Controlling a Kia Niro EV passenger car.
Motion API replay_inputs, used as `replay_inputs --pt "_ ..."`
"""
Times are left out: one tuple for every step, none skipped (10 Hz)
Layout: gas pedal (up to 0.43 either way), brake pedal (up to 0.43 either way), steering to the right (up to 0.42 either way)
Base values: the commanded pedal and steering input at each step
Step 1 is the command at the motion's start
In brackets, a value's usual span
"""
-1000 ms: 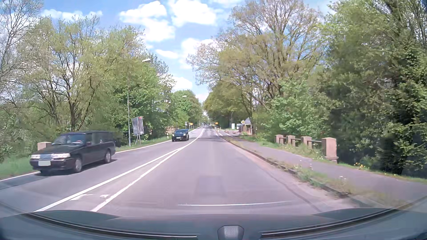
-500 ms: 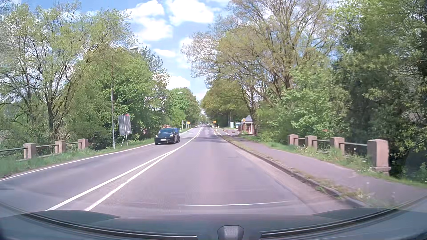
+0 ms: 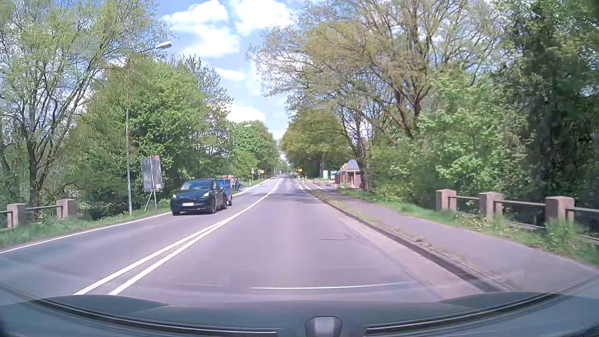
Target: Follow the waypoints while adhering to traffic rules and regulations
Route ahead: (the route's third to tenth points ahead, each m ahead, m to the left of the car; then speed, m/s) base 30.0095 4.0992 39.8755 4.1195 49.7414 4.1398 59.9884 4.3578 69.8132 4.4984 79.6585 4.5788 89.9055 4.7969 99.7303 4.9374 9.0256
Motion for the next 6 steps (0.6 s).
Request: replay_inputs --pt "0.138 0.0 -0.012" --pt "0.138 0.0 -0.013" --pt "0.138 0.0 -0.014" --pt "0.138 0.0 -0.015" --pt "0.138 0.0 -0.015" --pt "0.138 0.0 -0.015"
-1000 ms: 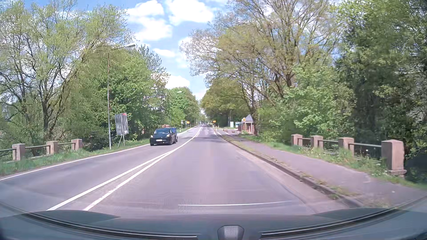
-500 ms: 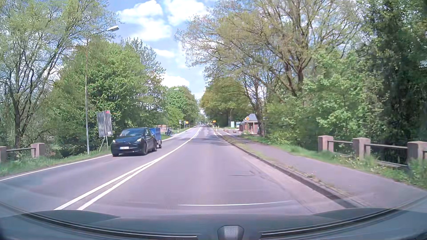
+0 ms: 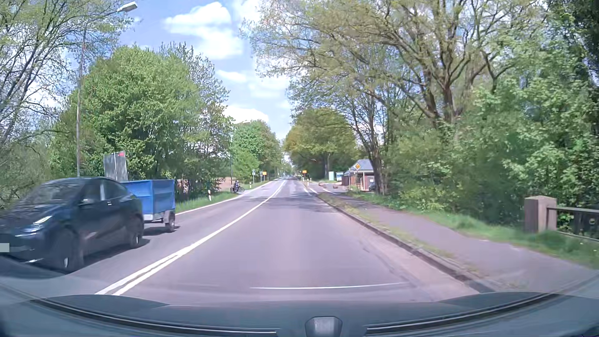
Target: Follow the waypoints while adhering to traffic rules and regulations
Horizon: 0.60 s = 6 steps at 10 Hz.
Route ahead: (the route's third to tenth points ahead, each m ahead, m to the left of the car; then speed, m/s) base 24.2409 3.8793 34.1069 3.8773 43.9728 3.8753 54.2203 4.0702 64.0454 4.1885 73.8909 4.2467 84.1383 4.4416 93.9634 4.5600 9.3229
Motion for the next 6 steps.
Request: replay_inputs --pt "0.138 0.0 -0.015" --pt "0.138 0.0 -0.015" --pt "0.138 0.0 -0.015" --pt "0.138 0.0 -0.012" --pt "0.138 0.0 -0.006" --pt "0.138 0.0 -0.001"
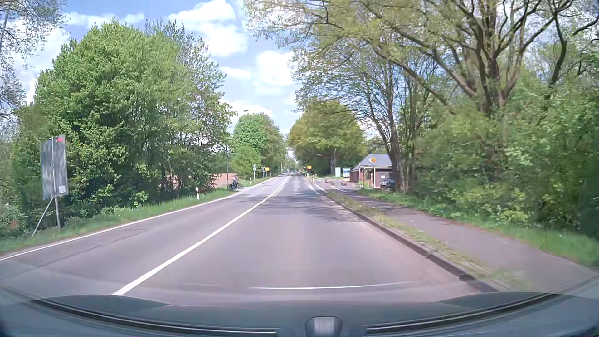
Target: Follow the waypoints while adhering to traffic rules and regulations
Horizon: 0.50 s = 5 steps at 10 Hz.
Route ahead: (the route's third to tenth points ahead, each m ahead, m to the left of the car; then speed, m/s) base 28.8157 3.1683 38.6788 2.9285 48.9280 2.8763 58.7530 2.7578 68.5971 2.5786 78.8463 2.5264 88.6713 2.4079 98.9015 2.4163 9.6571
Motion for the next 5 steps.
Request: replay_inputs --pt "0.138 0.0 0.001" --pt "0.138 0.0 0.0" --pt "0.138 0.0 -0.003" --pt "0.138 0.0 -0.007" --pt "0.138 0.0 -0.008"
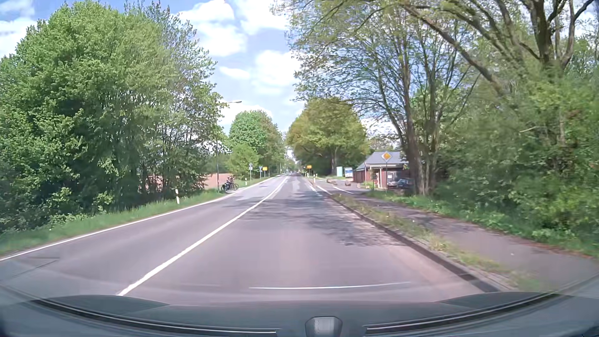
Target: Follow the waypoints while adhering to traffic rules and regulations
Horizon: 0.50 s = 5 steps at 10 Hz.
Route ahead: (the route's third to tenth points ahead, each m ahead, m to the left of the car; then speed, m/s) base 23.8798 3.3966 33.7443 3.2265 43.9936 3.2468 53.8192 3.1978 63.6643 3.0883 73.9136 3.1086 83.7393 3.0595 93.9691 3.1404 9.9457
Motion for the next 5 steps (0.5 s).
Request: replay_inputs --pt "0.138 0.0 -0.008" --pt "0.138 0.0 -0.007" --pt "0.138 0.0 -0.006" --pt "0.138 0.0 -0.006" --pt "0.138 0.0 -0.006"
